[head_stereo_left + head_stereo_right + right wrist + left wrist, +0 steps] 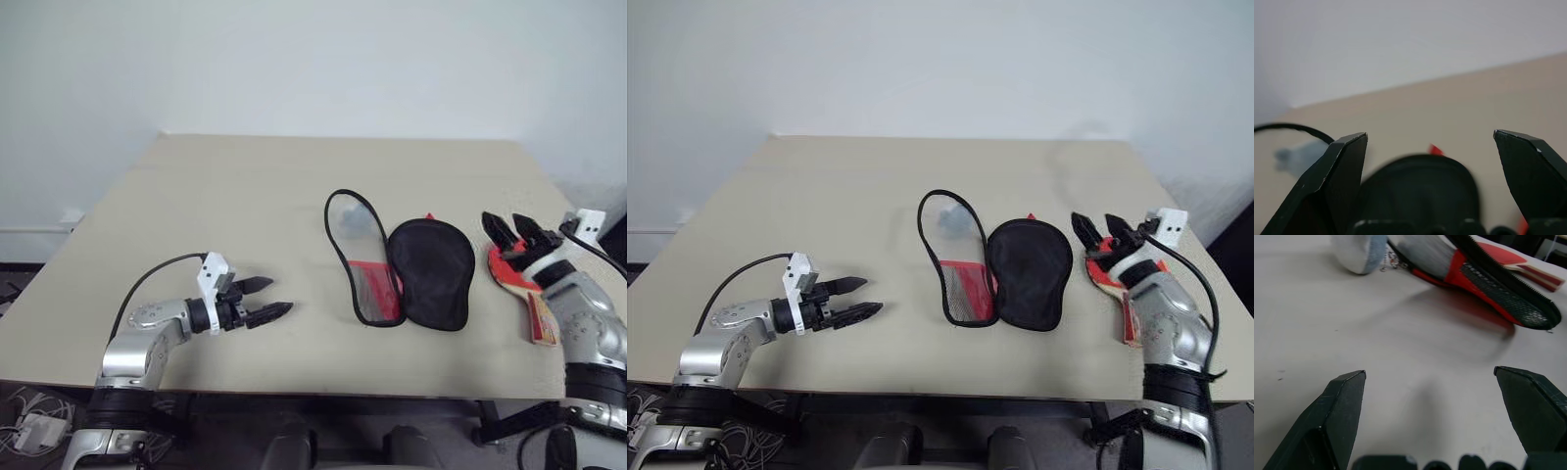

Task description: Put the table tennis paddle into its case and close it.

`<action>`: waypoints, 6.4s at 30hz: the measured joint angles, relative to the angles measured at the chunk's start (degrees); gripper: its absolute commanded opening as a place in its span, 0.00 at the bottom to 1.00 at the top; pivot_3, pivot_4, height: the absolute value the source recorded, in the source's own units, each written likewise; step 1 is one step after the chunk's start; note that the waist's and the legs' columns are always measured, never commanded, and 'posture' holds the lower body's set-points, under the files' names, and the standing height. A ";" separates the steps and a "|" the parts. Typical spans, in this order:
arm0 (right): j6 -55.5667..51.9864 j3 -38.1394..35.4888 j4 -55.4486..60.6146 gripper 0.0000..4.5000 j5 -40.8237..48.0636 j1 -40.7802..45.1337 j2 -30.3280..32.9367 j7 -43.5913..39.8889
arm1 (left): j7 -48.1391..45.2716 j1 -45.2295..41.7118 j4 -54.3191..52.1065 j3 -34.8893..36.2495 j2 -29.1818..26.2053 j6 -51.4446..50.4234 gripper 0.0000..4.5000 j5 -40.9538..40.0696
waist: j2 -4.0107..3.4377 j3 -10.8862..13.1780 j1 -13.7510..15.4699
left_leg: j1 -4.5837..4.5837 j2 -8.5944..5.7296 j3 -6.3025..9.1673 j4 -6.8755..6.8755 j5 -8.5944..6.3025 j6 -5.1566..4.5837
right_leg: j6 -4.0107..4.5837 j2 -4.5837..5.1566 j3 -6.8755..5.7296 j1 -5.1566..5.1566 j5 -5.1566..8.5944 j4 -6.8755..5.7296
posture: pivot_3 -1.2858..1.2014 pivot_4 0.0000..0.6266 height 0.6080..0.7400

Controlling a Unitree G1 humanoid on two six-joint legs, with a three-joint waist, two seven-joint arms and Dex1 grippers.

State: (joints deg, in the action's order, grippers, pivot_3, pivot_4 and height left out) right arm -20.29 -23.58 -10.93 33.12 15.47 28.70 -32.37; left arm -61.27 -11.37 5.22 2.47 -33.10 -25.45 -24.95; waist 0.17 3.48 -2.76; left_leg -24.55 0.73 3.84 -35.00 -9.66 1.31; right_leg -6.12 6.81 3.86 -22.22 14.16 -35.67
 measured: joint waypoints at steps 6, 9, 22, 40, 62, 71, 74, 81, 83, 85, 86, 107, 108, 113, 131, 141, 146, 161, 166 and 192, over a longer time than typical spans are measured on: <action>-8.81 -2.25 3.12 0.99 0.56 -5.42 5.94 1.60 | -0.27 0.03 1.62 -3.86 2.62 0.82 1.00 1.46 | -0.04 0.00 -0.15 | 0.03 0.00 0.00 -0.15 0.02 -0.04 | 0.03 -0.01 0.04 0.02 -0.03 -0.05 | 0.52 0.00 1.00; -13.80 -3.12 5.49 0.99 0.58 -7.93 7.06 4.28 | -0.38 -0.42 4.18 -4.38 3.55 1.86 1.00 2.03 | -0.03 0.00 -0.08 | 0.03 0.00 0.00 -0.19 0.02 -0.03 | 0.03 0.00 0.03 0.02 -0.03 -0.05 | 0.52 0.00 1.00; -31.32 -7.35 11.60 0.99 4.04 -13.83 5.91 12.37 | -2.63 -6.52 12.64 -7.35 5.81 7.54 1.00 5.35 | -0.04 -0.02 0.22 | 0.01 -0.04 0.00 -0.24 0.07 -0.12 | 0.02 0.03 0.02 0.11 -0.03 -0.03 | 0.52 0.00 1.00; -31.40 -4.01 7.23 0.74 -3.09 -10.31 5.11 16.25 | -3.03 -7.31 13.55 -7.88 6.05 8.31 1.00 6.23 | 0.27 -0.12 0.01 | 0.05 -0.03 0.02 -0.34 0.08 -0.13 | 0.02 0.02 0.01 0.24 -0.03 0.00 | 0.52 0.00 1.00; -40.80 -7.26 14.99 0.27 -0.09 0.75 3.71 22.31 | -2.59 -9.87 15.74 -7.89 5.98 8.00 1.00 6.31 | 0.06 -0.18 0.00 | -0.01 -0.02 0.04 -0.21 0.24 -0.39 | 0.01 -0.02 0.02 0.16 -0.04 -0.09 | 0.52 0.00 1.00; -49.97 -8.04 26.53 0.27 5.20 7.40 -13.64 33.21 | -2.67 -10.94 17.29 -8.23 6.86 8.01 1.00 6.63 | 0.03 -0.18 0.01 | -0.04 0.00 0.06 -0.14 0.25 -0.41 | 0.01 -0.06 0.03 0.08 -0.05 -0.11 | 0.52 0.00 1.00; -51.32 -5.84 28.90 0.27 6.06 7.54 -19.45 36.01 | -2.66 -11.15 17.42 -8.33 7.23 8.01 1.00 7.01 | -0.02 -0.17 0.04 | -0.06 0.00 0.07 -0.14 0.25 -0.41 | -0.04 -0.06 0.03 0.01 -0.08 -0.13 | 0.52 0.00 1.00; -51.03 -2.79 30.68 0.27 5.68 6.33 -26.24 39.93 | -2.65 -11.30 17.62 -8.44 8.49 8.15 1.00 7.50 | -0.04 -0.18 0.02 | -0.06 0.01 0.07 -0.10 0.25 -0.40 | -0.01 -0.07 0.02 -0.02 -0.18 -0.15 | 0.52 0.00 1.00; -50.41 -1.88 30.50 0.27 4.62 5.26 -26.40 40.30 | -2.65 -11.31 17.62 -8.44 8.61 8.15 1.00 7.53 | -0.05 -0.19 0.03 | -0.06 0.00 0.07 -0.10 0.25 -0.40 | -0.01 -0.07 0.02 -0.02 -0.18 -0.14 | 0.52 0.00 1.00; -49.02 -1.19 30.15 0.27 3.48 3.84 -26.41 40.31 | -2.66 -11.32 17.62 -8.44 8.69 8.15 1.00 7.55 | -0.05 -0.19 0.01 | -0.06 0.00 0.07 -0.10 0.25 -0.40 | -0.01 -0.06 0.02 -0.02 -0.17 -0.13 | 0.52 0.00 1.00; -47.50 -0.39 29.33 0.27 2.41 2.64 -26.15 40.15 | -2.67 -11.35 17.64 -8.46 8.72 8.15 1.00 7.58 | -0.04 -0.19 -0.01 | -0.05 0.00 0.07 -0.09 0.25 -0.40 | -0.01 -0.06 0.02 -0.02 -0.16 -0.13 | 0.52 0.00 1.00; -38.71 6.84 26.80 0.27 -3.06 -4.19 -26.13 38.29 | -3.01 -11.58 18.31 -8.48 9.18 8.68 1.00 8.45 | -0.08 -0.26 -0.12 | 0.01 0.03 0.09 -0.10 0.17 -0.26 | 0.03 -0.10 0.01 0.01 -0.12 -0.14 | 0.52 0.00 1.00; -38.21 6.74 26.47 0.27 -3.27 -4.19 -26.15 38.35 | -3.01 -11.58 18.31 -8.48 9.20 8.66 1.00 8.46 | -0.05 -0.28 -0.12 | 0.01 0.03 0.09 -0.10 0.15 -0.24 | 0.04 -0.10 0.00 0.02 -0.11 -0.14 | 0.52 0.00 1.00; -36.05 5.62 22.63 0.49 -3.67 -2.60 -26.50 39.23 | -3.04 -11.57 18.31 -8.50 9.22 8.61 1.00 8.47 | 0.36 -0.55 -0.05 | 0.05 0.04 0.11 -0.12 0.10 -0.16 | 0.10 -0.09 -0.04 0.10 -0.12 -0.11 | 0.52 0.00 1.00; -39.19 6.96 24.22 0.99 -2.96 -2.72 -24.25 36.47 | -3.08 -12.05 19.47 -8.49 9.27 8.83 1.00 8.65 | 0.37 -0.60 0.04 | 0.04 0.03 0.11 -0.12 0.10 -0.15 | 0.10 -0.06 -0.09 0.15 -0.10 -0.09 | 0.52 0.00 1.00; -40.74 10.00 23.75 0.80 -6.01 -2.83 -22.23 37.47 | -2.95 -12.19 20.36 -8.49 9.44 9.65 1.00 8.70 | 0.58 -0.85 0.11 | 0.05 0.04 0.13 -0.12 0.09 -0.13 | 0.11 -0.03 -0.15 0.20 -0.10 -0.05 | 0.52 0.00 1.00; -40.93 9.88 24.21 0.47 -7.20 -3.03 -22.26 38.05 | -2.76 -12.18 20.35 -8.48 9.43 9.65 1.00 8.70 | 0.59 -0.87 0.02 | 0.05 0.04 0.13 -0.11 0.09 -0.13 | 0.11 -0.04 -0.14 0.19 -0.10 -0.05 | 0.52 0.00 1.00; -45.44 11.30 29.06 0.47 -8.58 -4.62 -21.97 37.13 | -2.53 -12.15 20.30 -8.47 9.37 9.64 1.00 8.67 | 0.64 -0.94 0.01 | 0.05 0.06 0.13 -0.06 0.08 -0.13 | 0.11 -0.04 -0.14 0.14 -0.09 -0.04 | 0.52 0.00 1.00; -45.49 11.37 29.34 0.55 -9.56 -4.75 -22.95 37.14 | -2.54 -12.15 20.30 -8.47 9.37 9.64 1.00 8.67 | 0.64 -0.94 -0.01 | 0.05 0.06 0.13 -0.06 0.08 -0.13 | 0.12 -0.04 -0.15 0.13 -0.09 -0.04 | 0.52 0.00 1.00; -26.07 -5.83 34.75 0.99 10.23 -9.23 -24.57 19.85 | 2.72 -22.06 24.87 -7.02 14.67 7.35 1.00 8.92 | 0.38 -0.73 0.01 | -0.05 0.06 0.12 0.00 0.09 -0.14 | 0.08 -0.05 -0.15 -0.02 -0.09 -0.04 | 0.52 0.00 1.00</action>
State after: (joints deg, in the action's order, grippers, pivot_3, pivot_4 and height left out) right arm -46.36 -29.41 23.82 43.35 6.24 4.13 -12.52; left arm -58.55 -33.44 30.09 -4.55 -18.43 -18.11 -16.03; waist 0.54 2.75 -2.75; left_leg -24.60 0.79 3.96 -35.00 -9.57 1.17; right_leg -6.04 6.75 3.71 -22.24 14.07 -35.71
